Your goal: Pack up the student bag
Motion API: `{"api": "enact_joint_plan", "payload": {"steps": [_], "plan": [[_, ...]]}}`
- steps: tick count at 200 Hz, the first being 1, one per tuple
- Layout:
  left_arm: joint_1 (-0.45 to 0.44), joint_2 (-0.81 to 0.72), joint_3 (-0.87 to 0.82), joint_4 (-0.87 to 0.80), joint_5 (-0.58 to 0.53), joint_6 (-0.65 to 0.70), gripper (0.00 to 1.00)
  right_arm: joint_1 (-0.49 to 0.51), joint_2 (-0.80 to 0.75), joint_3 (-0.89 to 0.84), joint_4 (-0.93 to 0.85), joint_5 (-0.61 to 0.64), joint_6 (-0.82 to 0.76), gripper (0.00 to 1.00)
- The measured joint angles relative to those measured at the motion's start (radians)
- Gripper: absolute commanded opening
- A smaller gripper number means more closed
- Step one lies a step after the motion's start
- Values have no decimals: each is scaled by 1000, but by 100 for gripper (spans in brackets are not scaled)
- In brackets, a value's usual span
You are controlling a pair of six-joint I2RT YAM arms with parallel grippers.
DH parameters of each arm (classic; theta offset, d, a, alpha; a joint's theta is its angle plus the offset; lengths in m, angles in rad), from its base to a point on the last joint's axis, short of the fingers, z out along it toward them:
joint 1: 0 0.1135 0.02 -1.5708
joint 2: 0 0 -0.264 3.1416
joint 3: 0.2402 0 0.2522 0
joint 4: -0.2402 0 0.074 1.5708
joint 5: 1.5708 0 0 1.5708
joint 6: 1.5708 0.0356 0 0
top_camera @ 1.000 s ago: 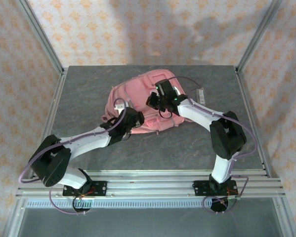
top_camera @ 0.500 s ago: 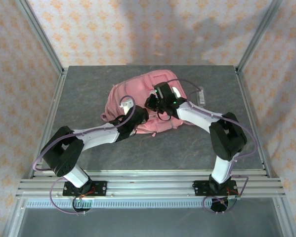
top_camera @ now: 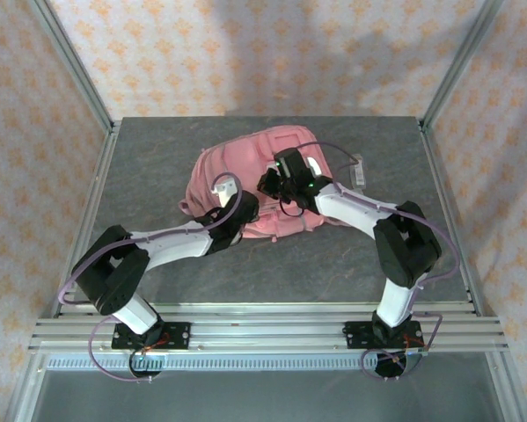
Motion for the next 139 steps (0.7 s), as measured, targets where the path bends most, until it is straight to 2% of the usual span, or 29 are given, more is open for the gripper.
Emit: {"api": "enact_joint_plan", "payload": {"steps": [47, 55, 65, 71, 86, 108, 139], "plan": [[58, -182, -137, 27, 141, 53, 0, 26, -26, -11, -9, -38, 2, 0], [76, -206, -143, 19, 177, 67, 10, 28, -26, -11, -8, -43, 6, 0], [101, -228, -146, 7, 230, 94, 33, 28, -26, -11, -7, -51, 8, 0], [115, -236, -146, -1, 256, 109, 39, 28, -26, -11, -8, -53, 9, 0], [145, -247, -142, -18, 317, 127, 47, 28, -26, -11, -8, -59, 12, 0], [158, -247, -120, -51, 370, 154, 53, 28, -26, -12, -8, -60, 16, 0], [158, -247, -108, -64, 393, 161, 53, 28, -27, -13, -8, -60, 19, 0]]}}
